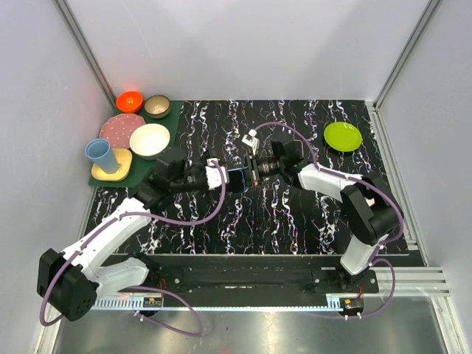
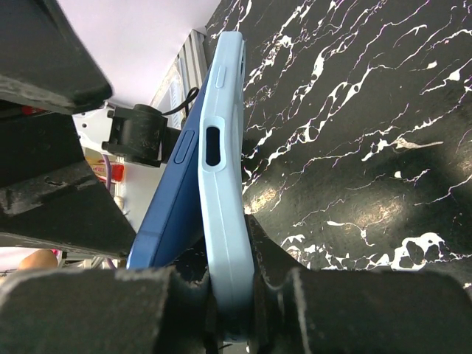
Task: Take the phone out of the phone case
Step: Remove the phone case from the phone.
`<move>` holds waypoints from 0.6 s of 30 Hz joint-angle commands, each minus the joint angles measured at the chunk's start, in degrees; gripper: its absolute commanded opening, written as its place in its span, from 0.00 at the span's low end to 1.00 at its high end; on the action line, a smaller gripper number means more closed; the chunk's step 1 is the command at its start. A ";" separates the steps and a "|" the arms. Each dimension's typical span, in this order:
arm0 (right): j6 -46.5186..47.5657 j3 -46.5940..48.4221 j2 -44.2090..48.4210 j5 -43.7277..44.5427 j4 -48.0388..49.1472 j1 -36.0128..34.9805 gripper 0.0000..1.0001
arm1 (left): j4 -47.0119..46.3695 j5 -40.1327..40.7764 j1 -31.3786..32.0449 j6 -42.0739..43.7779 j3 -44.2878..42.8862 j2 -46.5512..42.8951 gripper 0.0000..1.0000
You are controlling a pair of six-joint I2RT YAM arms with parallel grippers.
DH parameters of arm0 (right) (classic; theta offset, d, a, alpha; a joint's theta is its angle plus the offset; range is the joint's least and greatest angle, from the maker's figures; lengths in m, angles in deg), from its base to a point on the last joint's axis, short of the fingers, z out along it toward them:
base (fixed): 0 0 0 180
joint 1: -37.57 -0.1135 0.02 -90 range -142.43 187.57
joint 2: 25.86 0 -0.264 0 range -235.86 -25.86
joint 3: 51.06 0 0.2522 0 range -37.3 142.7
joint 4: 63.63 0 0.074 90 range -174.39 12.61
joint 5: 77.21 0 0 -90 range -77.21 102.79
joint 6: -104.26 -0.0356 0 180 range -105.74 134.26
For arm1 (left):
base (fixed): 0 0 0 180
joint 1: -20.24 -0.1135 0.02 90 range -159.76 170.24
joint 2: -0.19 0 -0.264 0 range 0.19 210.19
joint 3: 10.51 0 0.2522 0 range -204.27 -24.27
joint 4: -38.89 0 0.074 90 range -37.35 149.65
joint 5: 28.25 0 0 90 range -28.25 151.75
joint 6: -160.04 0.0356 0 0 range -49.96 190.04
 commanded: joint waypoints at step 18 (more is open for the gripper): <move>0.27 2.94 1.24 -0.91 2.35 -0.71 0.00 | -8.92 9.53 1.87 -3.32 2.37 3.28 0.99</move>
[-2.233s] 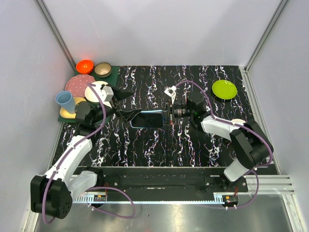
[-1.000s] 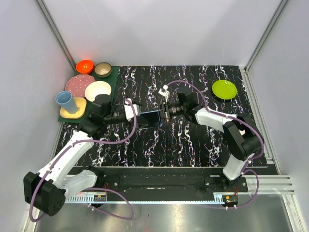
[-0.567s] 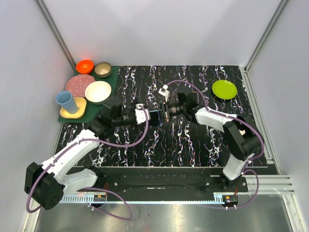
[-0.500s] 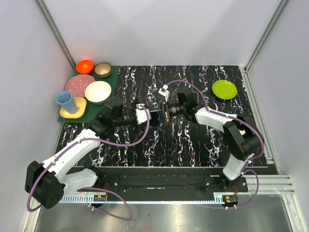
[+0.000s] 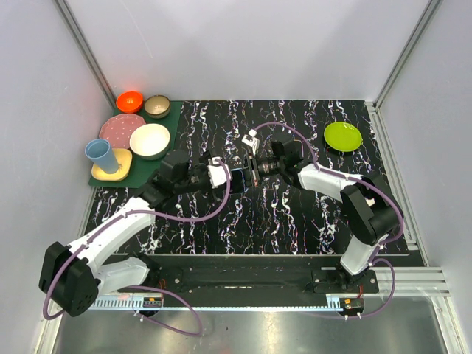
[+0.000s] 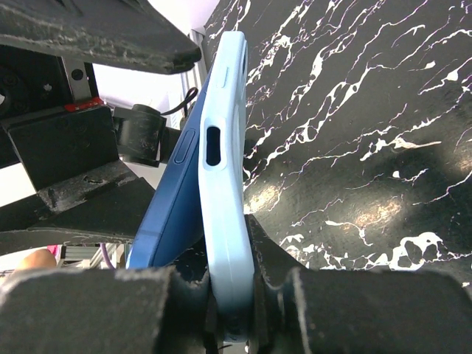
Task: Take the phone out of the phone case
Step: Remove the phone case from the phone.
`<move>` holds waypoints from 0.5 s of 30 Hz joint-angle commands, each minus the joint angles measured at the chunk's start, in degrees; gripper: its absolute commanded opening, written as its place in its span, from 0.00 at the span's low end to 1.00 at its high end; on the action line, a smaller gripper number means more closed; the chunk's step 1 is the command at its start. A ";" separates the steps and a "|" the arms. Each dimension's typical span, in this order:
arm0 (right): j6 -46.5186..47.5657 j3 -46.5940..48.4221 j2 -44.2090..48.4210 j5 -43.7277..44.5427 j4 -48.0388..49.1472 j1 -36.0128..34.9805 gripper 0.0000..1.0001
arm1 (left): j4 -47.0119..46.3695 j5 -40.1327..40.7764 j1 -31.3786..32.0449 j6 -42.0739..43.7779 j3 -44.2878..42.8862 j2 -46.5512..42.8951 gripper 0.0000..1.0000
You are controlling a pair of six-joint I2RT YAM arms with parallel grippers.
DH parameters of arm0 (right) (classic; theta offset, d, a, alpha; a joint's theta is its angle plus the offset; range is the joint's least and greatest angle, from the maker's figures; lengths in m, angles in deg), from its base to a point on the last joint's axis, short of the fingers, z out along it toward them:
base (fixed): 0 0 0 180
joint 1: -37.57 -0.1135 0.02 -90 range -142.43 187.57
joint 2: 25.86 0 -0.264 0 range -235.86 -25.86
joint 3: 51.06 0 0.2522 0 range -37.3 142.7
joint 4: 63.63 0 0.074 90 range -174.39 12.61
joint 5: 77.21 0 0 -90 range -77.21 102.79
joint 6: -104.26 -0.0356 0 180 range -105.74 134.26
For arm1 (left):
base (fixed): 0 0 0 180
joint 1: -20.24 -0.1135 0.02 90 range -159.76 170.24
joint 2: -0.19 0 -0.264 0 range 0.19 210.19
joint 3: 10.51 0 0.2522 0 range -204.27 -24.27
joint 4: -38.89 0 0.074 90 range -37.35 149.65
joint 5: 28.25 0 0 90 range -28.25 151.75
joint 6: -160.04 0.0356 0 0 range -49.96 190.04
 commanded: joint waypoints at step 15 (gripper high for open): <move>0.11 2.92 1.42 -1.08 2.54 -0.78 0.00 | -4.42 4.30 2.60 2.14 2.27 0.32 0.99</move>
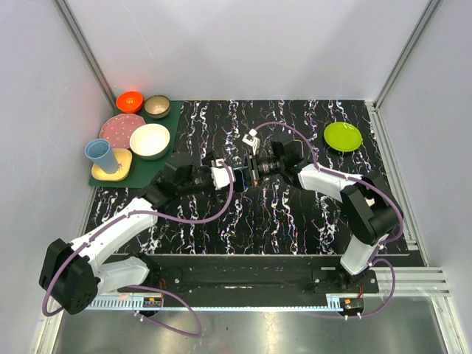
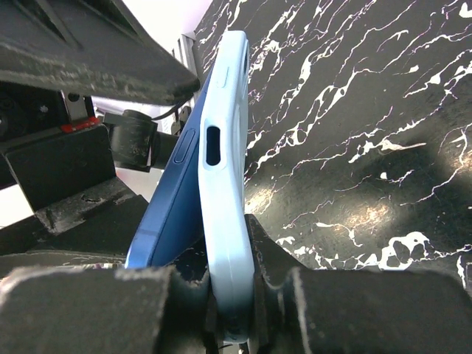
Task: Take the phone out of the phone case
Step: Remove the phone case from the phone.
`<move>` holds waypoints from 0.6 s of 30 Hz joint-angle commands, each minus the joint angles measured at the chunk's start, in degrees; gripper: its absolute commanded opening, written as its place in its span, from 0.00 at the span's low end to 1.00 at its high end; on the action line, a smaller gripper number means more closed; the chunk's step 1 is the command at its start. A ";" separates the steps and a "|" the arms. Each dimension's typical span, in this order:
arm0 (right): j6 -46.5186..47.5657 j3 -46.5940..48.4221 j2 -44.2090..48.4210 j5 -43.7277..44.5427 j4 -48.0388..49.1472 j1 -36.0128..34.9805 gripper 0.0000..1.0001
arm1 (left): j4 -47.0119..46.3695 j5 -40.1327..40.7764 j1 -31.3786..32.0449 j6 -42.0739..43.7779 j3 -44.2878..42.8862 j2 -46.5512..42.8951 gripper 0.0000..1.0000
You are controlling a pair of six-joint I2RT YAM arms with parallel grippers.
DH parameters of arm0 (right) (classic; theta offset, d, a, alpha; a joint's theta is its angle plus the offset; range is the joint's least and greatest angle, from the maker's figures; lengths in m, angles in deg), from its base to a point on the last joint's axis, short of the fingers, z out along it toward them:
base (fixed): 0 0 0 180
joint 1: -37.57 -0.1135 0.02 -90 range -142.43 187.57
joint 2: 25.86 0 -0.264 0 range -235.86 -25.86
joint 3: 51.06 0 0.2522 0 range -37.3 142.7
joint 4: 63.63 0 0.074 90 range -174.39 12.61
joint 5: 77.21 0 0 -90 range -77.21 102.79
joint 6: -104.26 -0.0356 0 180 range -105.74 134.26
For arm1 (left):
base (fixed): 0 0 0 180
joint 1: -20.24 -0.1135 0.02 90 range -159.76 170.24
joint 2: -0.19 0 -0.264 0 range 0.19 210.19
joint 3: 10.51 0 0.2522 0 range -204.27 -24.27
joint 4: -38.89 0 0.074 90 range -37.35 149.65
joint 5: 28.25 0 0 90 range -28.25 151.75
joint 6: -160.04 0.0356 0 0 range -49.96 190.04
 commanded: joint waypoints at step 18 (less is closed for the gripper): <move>-0.70 3.09 1.24 -2.79 2.39 -0.69 0.00 | -1.06 0.01 2.39 7.10 2.68 -2.41 0.99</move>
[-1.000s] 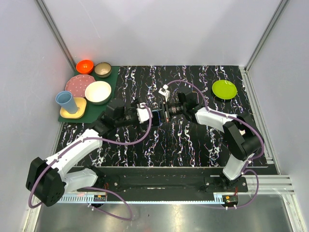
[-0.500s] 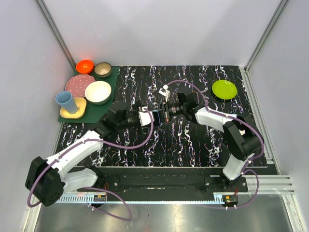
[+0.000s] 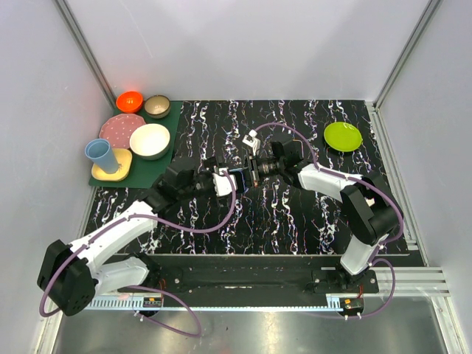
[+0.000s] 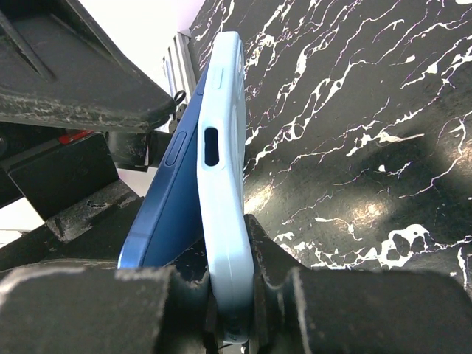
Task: Take the phone out of the phone case
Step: Remove the phone case from the phone.
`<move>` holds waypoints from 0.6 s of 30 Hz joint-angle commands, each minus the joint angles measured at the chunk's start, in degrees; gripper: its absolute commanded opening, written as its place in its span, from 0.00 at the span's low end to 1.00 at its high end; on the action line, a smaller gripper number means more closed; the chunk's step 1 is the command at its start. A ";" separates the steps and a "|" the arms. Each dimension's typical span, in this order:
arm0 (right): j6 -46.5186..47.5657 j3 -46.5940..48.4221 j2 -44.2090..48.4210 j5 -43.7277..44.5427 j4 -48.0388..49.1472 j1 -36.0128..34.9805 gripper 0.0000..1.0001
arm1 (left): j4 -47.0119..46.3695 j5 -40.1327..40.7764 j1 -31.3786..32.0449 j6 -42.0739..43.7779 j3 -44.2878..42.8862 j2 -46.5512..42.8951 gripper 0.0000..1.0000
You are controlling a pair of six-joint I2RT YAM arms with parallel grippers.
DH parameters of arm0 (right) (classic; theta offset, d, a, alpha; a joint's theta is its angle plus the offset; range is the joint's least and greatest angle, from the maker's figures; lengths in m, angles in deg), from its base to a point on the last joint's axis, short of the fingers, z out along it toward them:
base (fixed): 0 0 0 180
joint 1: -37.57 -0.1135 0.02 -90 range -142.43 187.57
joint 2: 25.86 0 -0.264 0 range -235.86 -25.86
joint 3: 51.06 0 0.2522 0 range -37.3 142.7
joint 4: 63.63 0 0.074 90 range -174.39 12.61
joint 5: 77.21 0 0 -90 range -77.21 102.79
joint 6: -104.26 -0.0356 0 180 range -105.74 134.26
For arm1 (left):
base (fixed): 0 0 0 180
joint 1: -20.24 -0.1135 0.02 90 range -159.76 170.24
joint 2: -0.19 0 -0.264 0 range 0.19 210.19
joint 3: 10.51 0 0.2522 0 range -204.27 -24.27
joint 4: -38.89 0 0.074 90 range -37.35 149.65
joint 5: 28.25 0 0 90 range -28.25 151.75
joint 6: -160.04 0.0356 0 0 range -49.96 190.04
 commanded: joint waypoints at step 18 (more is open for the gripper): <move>-0.98 3.09 1.70 -3.64 4.16 -0.60 0.00 | 0.35 -0.83 0.29 2.54 0.62 -0.27 0.99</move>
